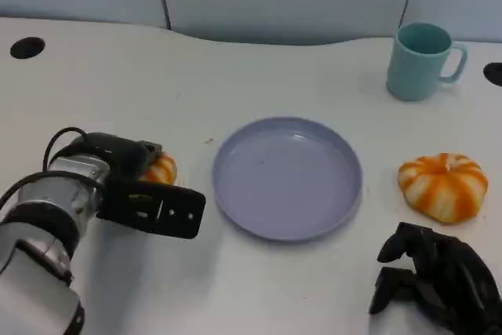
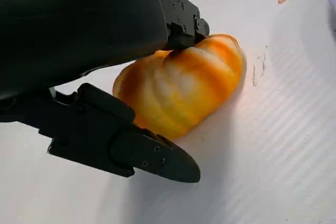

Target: Grasp the bread from the table and place it into the plate.

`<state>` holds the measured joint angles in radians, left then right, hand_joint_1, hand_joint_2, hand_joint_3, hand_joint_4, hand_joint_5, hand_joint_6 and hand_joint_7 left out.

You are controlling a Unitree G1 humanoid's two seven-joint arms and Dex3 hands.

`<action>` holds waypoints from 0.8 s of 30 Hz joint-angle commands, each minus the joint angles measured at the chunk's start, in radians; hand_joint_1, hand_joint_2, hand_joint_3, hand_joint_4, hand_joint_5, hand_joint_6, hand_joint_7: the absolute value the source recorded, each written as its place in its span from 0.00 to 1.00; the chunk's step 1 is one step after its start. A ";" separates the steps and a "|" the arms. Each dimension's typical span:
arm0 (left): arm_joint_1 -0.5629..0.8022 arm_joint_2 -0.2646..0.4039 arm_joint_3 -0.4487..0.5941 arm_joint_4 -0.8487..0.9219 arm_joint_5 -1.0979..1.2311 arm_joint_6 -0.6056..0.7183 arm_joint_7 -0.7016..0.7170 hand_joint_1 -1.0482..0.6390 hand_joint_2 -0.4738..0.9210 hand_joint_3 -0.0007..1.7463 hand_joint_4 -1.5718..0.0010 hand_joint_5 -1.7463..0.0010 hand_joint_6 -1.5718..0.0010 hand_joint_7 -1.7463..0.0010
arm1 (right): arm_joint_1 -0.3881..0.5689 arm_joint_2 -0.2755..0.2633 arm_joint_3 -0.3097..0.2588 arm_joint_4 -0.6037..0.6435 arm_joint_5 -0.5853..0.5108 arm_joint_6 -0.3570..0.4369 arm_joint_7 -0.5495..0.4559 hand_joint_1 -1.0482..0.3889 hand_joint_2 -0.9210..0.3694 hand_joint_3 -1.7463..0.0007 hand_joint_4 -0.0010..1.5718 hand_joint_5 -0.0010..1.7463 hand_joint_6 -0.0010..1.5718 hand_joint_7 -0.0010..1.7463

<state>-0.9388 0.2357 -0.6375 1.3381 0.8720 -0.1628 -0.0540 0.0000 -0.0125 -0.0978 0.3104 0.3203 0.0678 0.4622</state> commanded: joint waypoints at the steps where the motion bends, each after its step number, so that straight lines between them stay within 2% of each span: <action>1: 0.017 0.000 0.008 0.021 -0.030 0.015 -0.024 0.24 0.91 0.00 0.96 0.98 0.93 0.99 | 0.043 -0.021 -0.009 -0.044 0.009 0.023 -0.004 0.43 0.00 0.75 0.79 0.61 0.73 0.58; 6: 0.059 -0.012 0.001 0.023 -0.043 0.023 0.053 0.28 0.90 0.00 0.94 0.98 0.92 0.99 | 0.066 -0.028 -0.014 -0.076 0.014 0.032 -0.004 0.43 0.00 0.75 0.77 0.63 0.71 0.59; 9: 0.097 -0.017 -0.007 0.024 -0.037 0.006 0.157 0.39 0.93 0.01 0.87 0.96 0.84 0.97 | 0.075 -0.034 -0.020 -0.081 0.026 0.032 0.010 0.44 0.00 0.74 0.77 0.63 0.71 0.59; 12: 0.116 -0.018 -0.003 0.026 -0.045 -0.011 0.222 0.44 0.95 0.01 0.82 0.95 0.77 0.97 | 0.079 -0.039 -0.023 -0.085 0.036 0.036 0.017 0.44 0.00 0.74 0.77 0.63 0.71 0.59; 14: 0.137 -0.020 0.010 0.025 -0.058 -0.026 0.289 0.47 0.99 0.07 0.56 0.84 0.52 0.95 | 0.086 -0.044 -0.022 -0.097 0.038 0.048 0.010 0.44 0.00 0.74 0.77 0.63 0.71 0.59; 15: 0.142 -0.020 0.012 0.026 -0.061 -0.029 0.307 0.48 0.99 0.08 0.51 0.81 0.47 0.95 | 0.088 -0.046 -0.022 -0.101 0.038 0.051 0.008 0.44 0.00 0.74 0.77 0.63 0.71 0.59; 17: 0.151 -0.019 0.010 0.028 -0.066 -0.039 0.340 0.48 1.00 0.09 0.47 0.79 0.43 0.96 | 0.089 -0.049 -0.021 -0.102 0.038 0.051 0.011 0.44 0.00 0.74 0.77 0.63 0.71 0.59; 18: 0.158 -0.017 0.007 0.028 -0.067 -0.048 0.368 0.47 1.00 0.07 0.49 0.51 0.34 0.92 | 0.089 -0.051 -0.020 -0.101 0.039 0.051 0.014 0.43 0.00 0.75 0.76 0.63 0.71 0.60; 19: 0.162 -0.016 0.006 0.028 -0.067 -0.055 0.388 0.46 1.00 0.07 0.53 0.32 0.30 0.89 | 0.089 -0.052 -0.020 -0.101 0.039 0.051 0.015 0.43 0.00 0.75 0.76 0.64 0.71 0.60; 20: 0.165 -0.015 0.004 0.029 -0.067 -0.058 0.400 0.46 1.00 0.06 0.56 0.19 0.28 0.87 | 0.089 -0.053 -0.020 -0.101 0.040 0.051 0.016 0.43 0.00 0.75 0.76 0.64 0.71 0.60; 22: 0.165 -0.015 0.002 0.031 -0.068 -0.060 0.407 0.46 1.00 0.06 0.58 0.12 0.28 0.85 | 0.090 -0.053 -0.019 -0.101 0.041 0.051 0.015 0.43 0.00 0.75 0.76 0.64 0.70 0.60; 24: 0.166 -0.008 0.002 0.029 -0.068 -0.069 0.434 0.46 1.00 0.06 0.59 0.10 0.28 0.85 | 0.084 -0.050 -0.018 -0.096 0.040 0.051 0.012 0.43 0.00 0.75 0.76 0.64 0.70 0.60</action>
<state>-0.8303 0.2235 -0.6253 1.3448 0.7973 -0.2113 0.3760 0.0860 -0.0499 -0.1039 0.2201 0.3517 0.1125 0.4743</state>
